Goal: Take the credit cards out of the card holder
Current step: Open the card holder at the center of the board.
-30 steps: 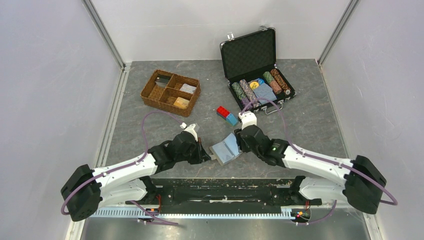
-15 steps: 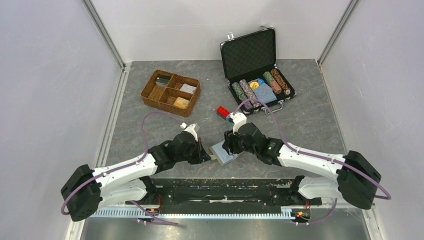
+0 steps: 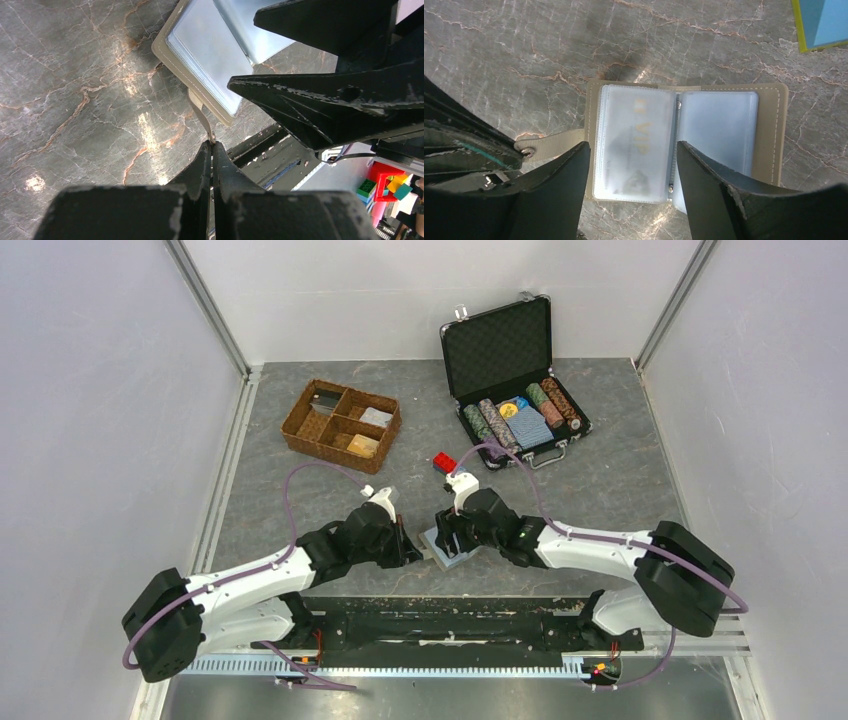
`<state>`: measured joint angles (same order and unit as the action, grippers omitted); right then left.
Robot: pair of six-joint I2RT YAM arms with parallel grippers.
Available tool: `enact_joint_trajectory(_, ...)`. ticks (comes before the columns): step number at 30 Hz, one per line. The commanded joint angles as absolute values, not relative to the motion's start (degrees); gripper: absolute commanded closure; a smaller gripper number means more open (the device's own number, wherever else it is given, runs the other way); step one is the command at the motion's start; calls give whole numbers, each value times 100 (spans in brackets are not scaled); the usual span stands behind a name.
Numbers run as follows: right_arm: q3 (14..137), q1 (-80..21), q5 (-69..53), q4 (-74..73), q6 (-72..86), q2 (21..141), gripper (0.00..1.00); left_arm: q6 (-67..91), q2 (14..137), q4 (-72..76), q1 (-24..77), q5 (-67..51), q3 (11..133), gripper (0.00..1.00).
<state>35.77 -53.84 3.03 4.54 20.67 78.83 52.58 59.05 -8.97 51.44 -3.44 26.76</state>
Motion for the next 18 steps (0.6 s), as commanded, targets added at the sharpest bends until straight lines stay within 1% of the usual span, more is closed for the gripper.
enact_joint_trajectory(1,3560,-5423,415,791,1917,8085,32,5172,5927,-615,5107,-409,2641,98)
enact_joint_trajectory(14,3544,-5545,609,790,1941,8534,30,5159,5929,-641,5106,-361,2627,98)
enact_joint_trajectory(18,3545,-5557,809,689,1962,8556,36,5150,5910,-672,5106,-347,2621,98)
